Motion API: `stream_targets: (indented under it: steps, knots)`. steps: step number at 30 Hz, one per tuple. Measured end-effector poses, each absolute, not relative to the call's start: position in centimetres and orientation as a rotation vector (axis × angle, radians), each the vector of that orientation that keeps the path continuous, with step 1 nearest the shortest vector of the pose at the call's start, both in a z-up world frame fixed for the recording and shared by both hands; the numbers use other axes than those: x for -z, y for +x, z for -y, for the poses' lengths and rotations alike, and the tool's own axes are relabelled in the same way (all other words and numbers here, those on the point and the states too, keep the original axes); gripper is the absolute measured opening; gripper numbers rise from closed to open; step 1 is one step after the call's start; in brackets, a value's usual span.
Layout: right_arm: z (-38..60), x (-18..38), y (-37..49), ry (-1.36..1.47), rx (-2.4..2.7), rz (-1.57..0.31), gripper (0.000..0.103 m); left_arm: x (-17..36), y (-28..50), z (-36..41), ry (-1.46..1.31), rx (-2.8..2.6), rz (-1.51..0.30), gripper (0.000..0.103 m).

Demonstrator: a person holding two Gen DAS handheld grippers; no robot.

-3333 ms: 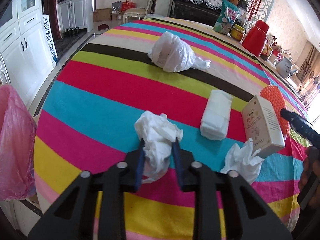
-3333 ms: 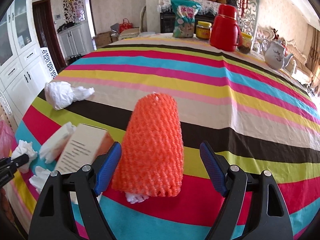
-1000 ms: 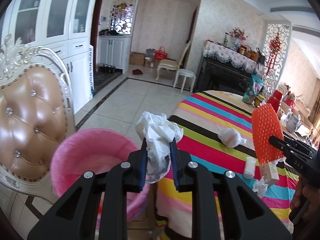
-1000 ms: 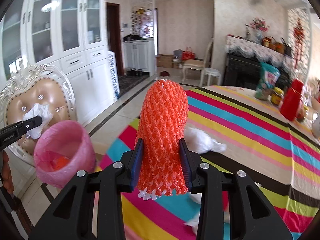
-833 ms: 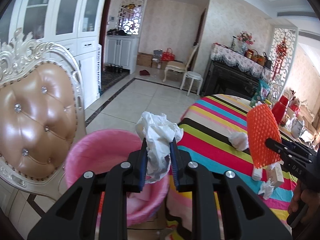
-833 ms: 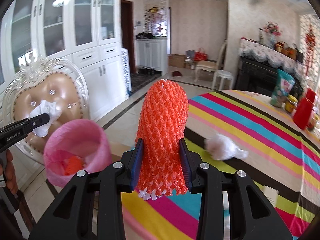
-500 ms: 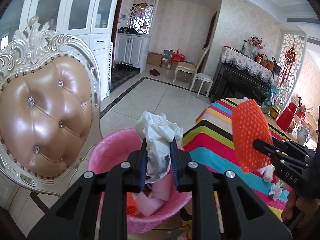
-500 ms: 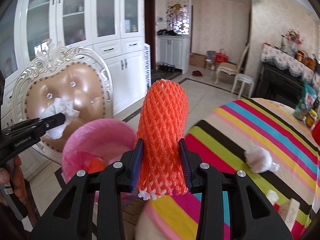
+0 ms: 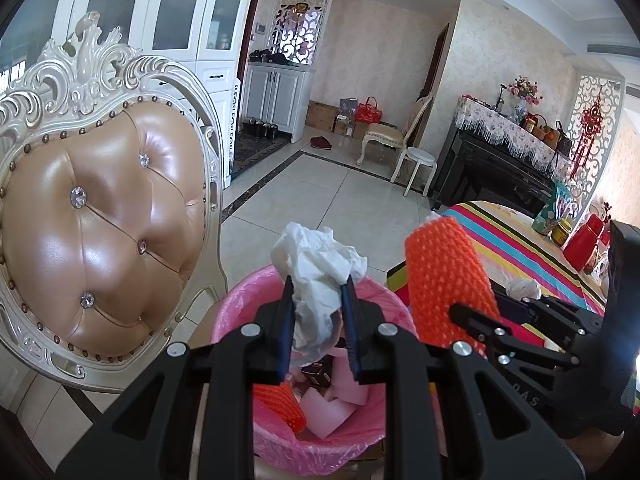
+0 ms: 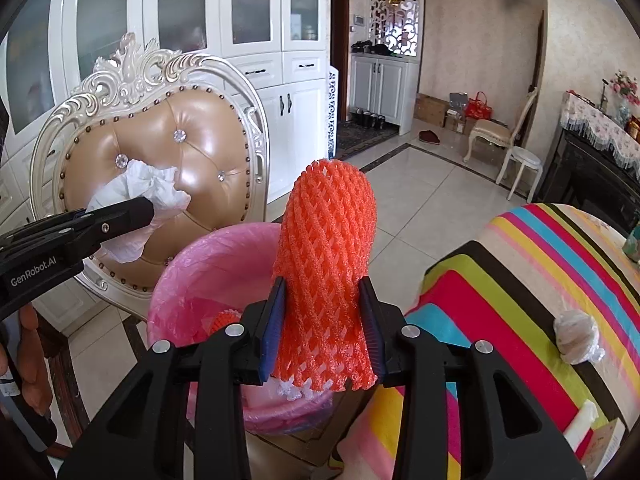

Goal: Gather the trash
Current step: 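Open both tools to drop the tissue and net sleeve into the bin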

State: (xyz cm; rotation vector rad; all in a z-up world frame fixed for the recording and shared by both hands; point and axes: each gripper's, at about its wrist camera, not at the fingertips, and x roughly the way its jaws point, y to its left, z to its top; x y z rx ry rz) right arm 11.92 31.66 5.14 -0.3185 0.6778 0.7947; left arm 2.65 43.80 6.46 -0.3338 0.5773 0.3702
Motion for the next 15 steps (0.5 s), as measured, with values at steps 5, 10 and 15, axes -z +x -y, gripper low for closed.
stream_targets:
  steps: [5, 10, 15]
  knots:
    - [-33.0, -4.5, 12.0, -0.335, -0.804, -0.682, 0.041, -6.1, 2.9, -45.0, -0.359, -0.371, -0.580, 0.033]
    - [-33.6, -3.9, 12.0, -0.347, -0.802, -0.690, 0.050, -6.0, 3.0, -45.5, -0.372, -0.376, -0.577, 0.053]
    - [-33.1, -3.7, 12.4, -0.350, -0.789, -0.695, 0.060, -6.1, 2.9, -45.7, -0.381, -0.387, -0.571, 0.053]
